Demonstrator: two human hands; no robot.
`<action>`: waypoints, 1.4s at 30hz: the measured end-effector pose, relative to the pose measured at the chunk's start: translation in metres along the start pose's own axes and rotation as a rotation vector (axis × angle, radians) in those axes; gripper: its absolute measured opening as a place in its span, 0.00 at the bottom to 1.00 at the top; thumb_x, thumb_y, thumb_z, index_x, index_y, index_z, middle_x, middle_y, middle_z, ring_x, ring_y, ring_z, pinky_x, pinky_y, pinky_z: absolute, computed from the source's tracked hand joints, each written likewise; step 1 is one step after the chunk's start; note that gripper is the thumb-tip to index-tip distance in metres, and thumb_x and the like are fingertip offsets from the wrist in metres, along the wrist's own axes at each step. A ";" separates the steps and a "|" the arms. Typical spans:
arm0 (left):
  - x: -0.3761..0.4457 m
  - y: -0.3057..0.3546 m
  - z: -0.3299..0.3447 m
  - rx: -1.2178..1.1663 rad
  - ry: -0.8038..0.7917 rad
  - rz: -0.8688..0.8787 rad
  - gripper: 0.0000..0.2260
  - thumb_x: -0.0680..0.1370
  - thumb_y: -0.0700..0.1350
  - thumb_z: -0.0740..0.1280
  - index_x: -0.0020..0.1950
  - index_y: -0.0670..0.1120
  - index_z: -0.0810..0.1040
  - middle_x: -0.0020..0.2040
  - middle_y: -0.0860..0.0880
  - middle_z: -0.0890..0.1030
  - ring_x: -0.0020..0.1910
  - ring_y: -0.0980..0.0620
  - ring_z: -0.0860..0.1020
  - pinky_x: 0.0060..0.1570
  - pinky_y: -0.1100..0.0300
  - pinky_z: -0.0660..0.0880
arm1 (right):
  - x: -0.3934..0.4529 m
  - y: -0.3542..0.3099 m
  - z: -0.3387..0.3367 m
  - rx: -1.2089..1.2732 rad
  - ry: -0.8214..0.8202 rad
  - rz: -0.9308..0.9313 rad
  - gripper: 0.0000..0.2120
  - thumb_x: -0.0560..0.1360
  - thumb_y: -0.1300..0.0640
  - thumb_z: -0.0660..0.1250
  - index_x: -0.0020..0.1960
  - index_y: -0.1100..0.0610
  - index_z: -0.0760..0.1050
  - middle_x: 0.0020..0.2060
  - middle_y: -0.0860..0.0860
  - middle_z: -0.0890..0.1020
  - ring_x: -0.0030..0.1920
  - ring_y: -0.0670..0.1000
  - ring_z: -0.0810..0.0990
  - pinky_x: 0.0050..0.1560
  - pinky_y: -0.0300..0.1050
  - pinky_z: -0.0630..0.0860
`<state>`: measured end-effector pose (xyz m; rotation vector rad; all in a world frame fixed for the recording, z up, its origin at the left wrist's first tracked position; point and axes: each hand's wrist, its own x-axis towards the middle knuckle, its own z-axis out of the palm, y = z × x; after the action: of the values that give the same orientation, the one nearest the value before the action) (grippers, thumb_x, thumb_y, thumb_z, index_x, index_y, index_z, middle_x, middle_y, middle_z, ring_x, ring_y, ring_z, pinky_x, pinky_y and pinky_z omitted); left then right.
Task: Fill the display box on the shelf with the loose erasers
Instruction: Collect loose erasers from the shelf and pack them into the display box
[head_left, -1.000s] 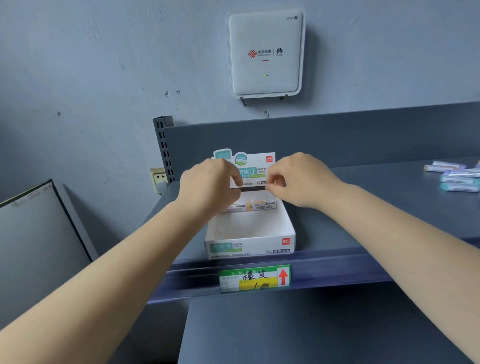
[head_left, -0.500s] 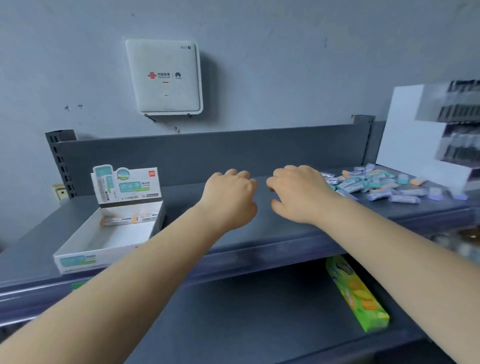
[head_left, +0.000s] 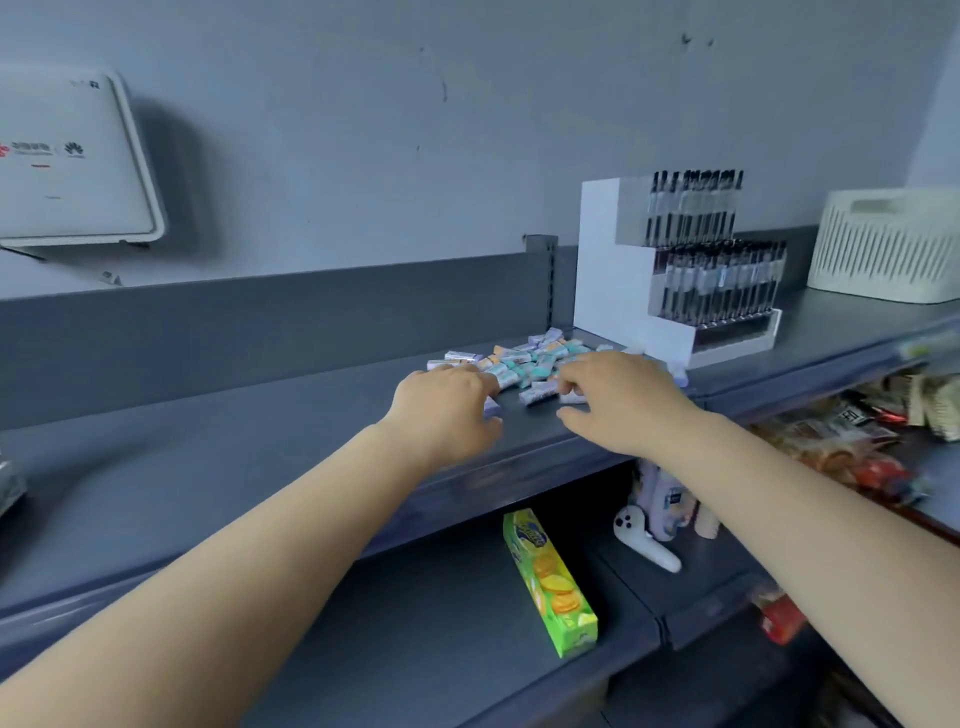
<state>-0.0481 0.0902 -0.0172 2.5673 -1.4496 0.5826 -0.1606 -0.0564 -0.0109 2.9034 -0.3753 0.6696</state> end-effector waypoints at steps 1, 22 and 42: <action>0.008 0.003 0.002 -0.003 -0.015 -0.003 0.14 0.76 0.50 0.59 0.58 0.48 0.75 0.57 0.50 0.78 0.57 0.47 0.74 0.49 0.58 0.69 | 0.001 0.010 0.001 0.016 -0.001 0.022 0.09 0.74 0.51 0.61 0.51 0.51 0.74 0.52 0.49 0.79 0.53 0.55 0.75 0.44 0.45 0.69; 0.119 -0.015 0.047 -0.009 -0.233 -0.151 0.08 0.72 0.54 0.67 0.47 0.53 0.76 0.50 0.53 0.79 0.48 0.50 0.76 0.40 0.61 0.69 | 0.126 0.071 0.082 0.308 -0.133 0.245 0.26 0.67 0.40 0.68 0.26 0.58 0.62 0.24 0.51 0.67 0.28 0.51 0.68 0.28 0.42 0.62; 0.122 0.008 0.037 -0.398 -0.051 -0.401 0.14 0.66 0.47 0.76 0.41 0.48 0.71 0.34 0.55 0.74 0.32 0.57 0.71 0.29 0.70 0.66 | 0.127 0.100 0.063 0.827 -0.153 0.082 0.06 0.72 0.55 0.68 0.45 0.58 0.79 0.40 0.51 0.81 0.45 0.51 0.79 0.41 0.40 0.72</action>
<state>0.0111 -0.0220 -0.0039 2.4526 -0.9028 0.1529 -0.0513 -0.1909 -0.0021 3.7557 -0.2783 0.7518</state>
